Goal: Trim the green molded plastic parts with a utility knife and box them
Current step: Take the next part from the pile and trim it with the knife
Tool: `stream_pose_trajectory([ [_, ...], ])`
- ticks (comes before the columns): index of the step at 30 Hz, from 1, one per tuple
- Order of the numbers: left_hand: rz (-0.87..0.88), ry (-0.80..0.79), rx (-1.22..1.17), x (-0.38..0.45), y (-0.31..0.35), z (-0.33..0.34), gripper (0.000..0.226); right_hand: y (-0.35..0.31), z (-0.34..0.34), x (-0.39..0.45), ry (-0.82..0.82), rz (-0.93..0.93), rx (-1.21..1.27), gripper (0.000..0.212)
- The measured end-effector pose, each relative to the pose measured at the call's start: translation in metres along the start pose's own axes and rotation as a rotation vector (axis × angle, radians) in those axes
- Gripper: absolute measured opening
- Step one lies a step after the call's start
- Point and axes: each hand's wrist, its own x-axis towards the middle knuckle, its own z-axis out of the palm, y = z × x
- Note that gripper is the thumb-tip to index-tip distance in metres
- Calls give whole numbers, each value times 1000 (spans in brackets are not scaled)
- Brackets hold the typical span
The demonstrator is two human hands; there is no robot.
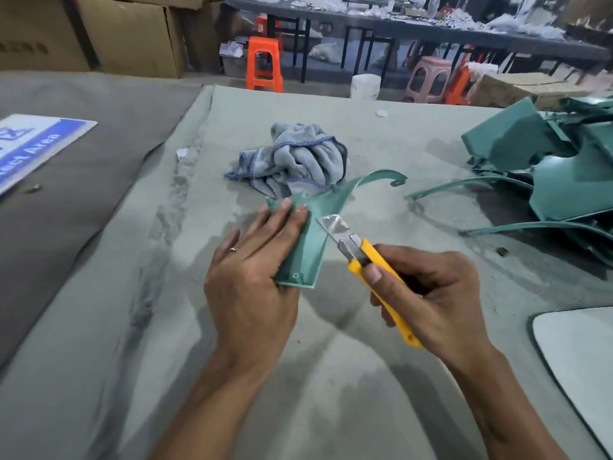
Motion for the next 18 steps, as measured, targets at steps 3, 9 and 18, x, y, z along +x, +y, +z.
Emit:
stream_pose_trajectory([
  [3,21,14,8,-2,-2,0,46,-5,-8,-2,-77,110,202,22],
  [9,-47,-9,11,0,1,-2,59,-5,-20,1,-345,254,217,36],
  [18,-98,-93,43,1,4,-4,57,2,-17,4,-62,-21,-153,16],
])
